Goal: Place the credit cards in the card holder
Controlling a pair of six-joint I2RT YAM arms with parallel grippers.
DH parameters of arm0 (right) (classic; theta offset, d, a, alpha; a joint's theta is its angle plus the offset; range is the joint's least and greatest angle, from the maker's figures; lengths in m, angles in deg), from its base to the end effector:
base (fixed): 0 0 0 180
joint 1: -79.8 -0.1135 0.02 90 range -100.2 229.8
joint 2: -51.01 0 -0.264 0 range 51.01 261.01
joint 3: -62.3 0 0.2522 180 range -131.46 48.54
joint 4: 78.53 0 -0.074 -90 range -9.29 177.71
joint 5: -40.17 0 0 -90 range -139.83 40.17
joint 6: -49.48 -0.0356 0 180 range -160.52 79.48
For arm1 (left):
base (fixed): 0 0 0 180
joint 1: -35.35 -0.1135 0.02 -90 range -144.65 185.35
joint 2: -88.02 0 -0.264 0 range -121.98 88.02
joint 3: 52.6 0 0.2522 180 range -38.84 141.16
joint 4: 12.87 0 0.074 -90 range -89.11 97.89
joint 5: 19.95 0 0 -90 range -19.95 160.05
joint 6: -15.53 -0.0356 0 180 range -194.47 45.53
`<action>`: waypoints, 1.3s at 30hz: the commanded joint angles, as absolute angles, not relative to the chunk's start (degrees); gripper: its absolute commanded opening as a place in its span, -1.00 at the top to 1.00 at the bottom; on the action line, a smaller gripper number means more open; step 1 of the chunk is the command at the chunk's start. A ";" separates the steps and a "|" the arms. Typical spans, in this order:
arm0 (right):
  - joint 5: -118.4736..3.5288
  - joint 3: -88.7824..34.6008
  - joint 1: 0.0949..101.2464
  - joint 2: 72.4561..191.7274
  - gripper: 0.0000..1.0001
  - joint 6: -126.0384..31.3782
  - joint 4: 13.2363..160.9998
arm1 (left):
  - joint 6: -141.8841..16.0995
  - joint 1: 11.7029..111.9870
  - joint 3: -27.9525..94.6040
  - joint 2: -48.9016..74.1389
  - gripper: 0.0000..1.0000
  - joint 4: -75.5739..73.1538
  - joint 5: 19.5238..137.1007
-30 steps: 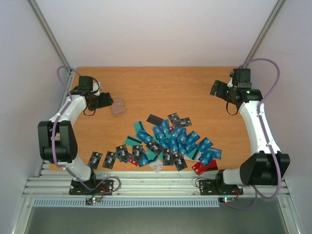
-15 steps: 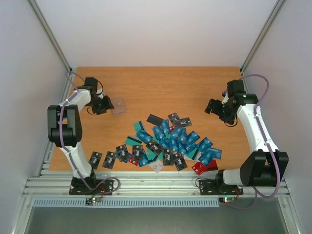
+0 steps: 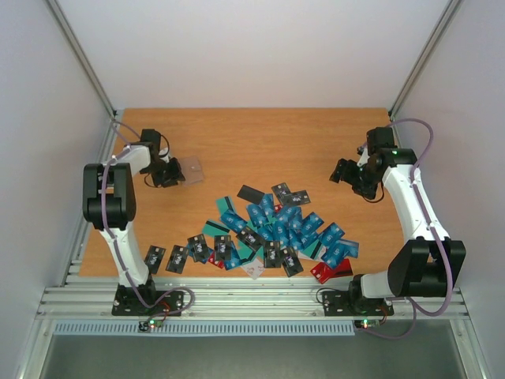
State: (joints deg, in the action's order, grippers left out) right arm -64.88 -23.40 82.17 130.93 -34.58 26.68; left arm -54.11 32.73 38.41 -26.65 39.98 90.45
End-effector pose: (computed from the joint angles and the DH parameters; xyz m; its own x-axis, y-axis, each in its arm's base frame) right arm 0.2637 -0.0017 0.2976 -0.9224 -0.0618 -0.3814 -0.1493 0.9675 0.2041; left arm 0.3864 0.0053 0.1478 -0.9241 -0.3687 -0.1008 -0.3020 0.8658 -0.3989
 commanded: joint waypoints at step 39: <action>-99.78 -18.86 81.51 122.23 -0.56 -45.68 33.02 | -48.67 51.68 34.70 2.29 1.00 43.24 97.74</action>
State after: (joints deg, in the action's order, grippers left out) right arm -91.30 -20.58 81.93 122.30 -42.17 28.19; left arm -52.36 48.34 31.46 -2.15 39.04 97.91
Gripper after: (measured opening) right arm 0.773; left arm 0.080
